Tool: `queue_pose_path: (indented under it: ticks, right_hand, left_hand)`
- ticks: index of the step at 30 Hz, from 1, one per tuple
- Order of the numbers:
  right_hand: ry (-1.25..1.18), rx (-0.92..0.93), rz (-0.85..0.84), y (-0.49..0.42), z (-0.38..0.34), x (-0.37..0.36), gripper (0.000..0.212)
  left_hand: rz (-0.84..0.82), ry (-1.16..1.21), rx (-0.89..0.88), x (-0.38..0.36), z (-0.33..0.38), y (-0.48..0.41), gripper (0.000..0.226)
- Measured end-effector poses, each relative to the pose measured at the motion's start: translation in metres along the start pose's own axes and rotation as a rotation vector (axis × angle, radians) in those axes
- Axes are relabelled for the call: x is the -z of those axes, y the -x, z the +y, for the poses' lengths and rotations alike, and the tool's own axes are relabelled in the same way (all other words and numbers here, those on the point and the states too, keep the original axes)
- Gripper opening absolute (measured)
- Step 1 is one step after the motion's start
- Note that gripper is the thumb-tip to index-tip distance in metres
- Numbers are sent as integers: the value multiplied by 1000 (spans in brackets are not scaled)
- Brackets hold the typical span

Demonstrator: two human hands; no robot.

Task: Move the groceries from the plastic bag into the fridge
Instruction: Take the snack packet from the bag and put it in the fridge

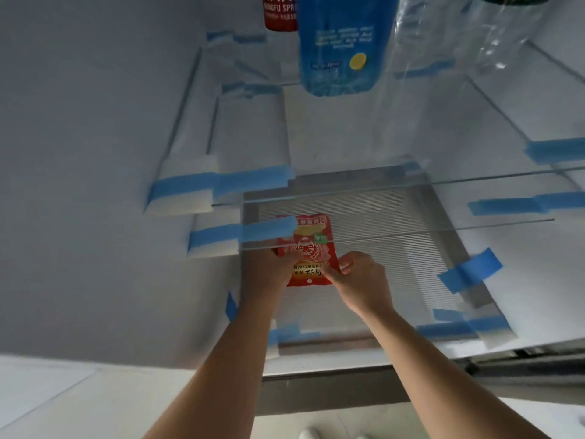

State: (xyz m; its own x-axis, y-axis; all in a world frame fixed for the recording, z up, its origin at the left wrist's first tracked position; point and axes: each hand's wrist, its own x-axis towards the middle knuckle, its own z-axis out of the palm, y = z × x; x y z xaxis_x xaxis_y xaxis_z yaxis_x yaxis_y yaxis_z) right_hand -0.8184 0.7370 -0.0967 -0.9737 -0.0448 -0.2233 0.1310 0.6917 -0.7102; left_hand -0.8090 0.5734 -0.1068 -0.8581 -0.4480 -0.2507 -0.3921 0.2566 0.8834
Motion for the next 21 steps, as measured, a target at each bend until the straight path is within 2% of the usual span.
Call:
queue_pose_path:
  ticks: [2,6,11,15,19,21]
  right_hand:
    - [-14,-52,-2,-11,-5,-2,32]
    - [75,-117,25,-25,-6,-8,36]
    - [175,-73,91,-24,-8,0,36]
    - [318,56,122,-11,-8,17,36]
    - [489,266,150,12,-8,38,34]
    - [536,319,163,24,-8,50,32]
  left_hand:
    - [17,-64,-44,-3,-1,-10,16]
    - [12,-252,-111,-10,-5,-20,27]
    - [72,-301,-235,-11,2,-13,24]
    - [136,-619,-396,-9,2,-1,27]
    - [123,-930,-487,-8,15,35,58]
    - [95,-928,-570,-7,21,55,61]
